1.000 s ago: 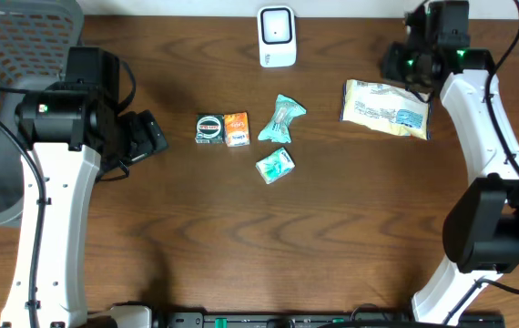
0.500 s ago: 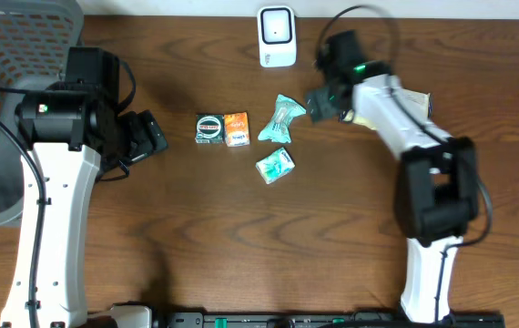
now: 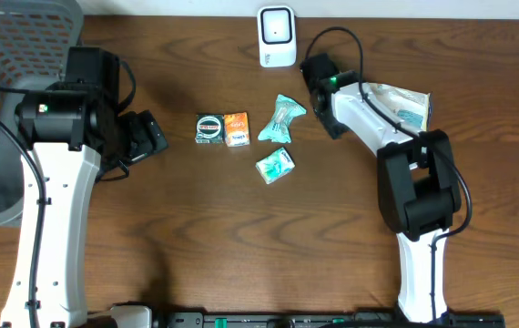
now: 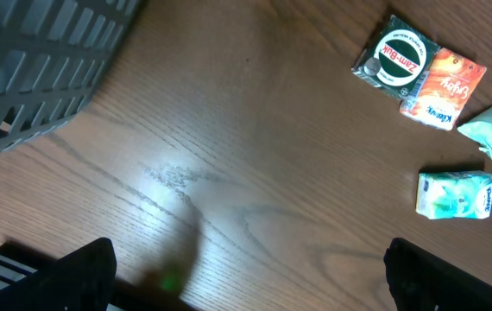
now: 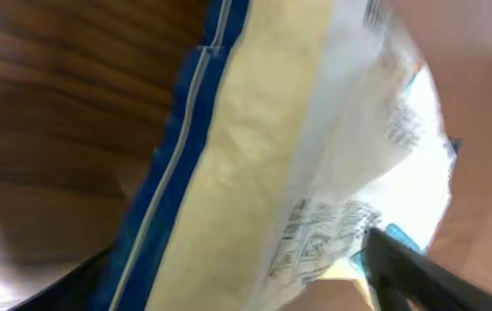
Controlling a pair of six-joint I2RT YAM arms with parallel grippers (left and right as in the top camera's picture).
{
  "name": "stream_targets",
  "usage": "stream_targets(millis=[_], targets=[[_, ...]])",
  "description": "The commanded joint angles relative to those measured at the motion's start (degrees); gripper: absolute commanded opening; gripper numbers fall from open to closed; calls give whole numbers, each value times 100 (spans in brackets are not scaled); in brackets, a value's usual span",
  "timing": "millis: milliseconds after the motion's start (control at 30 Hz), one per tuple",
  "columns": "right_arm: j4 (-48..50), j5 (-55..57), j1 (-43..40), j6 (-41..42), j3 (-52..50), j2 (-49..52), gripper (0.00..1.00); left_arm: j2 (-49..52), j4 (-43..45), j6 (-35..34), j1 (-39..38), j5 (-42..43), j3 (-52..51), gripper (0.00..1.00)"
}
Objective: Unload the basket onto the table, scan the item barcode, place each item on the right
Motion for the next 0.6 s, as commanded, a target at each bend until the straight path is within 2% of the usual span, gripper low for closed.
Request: stream_targets(millis=[0,67,167,267,567], targets=[[-98,-564,-168,291,-11,127,57,33,-37,-52,4,-33,4,98],[-151,-911,-199,295,-9,120,38,33,-37,-52,4,-33,4,98],[-350,-1346,-157,378,-7,74,24,33,-37,-52,2,-33,4,98],[-695,-1703,-57,378,-4,-57,1,33,-37,-52,2,-33,4,98],[-2688,-2068,229,1222,-2,-894,1,33,-37,-52,2,-33,4,98]])
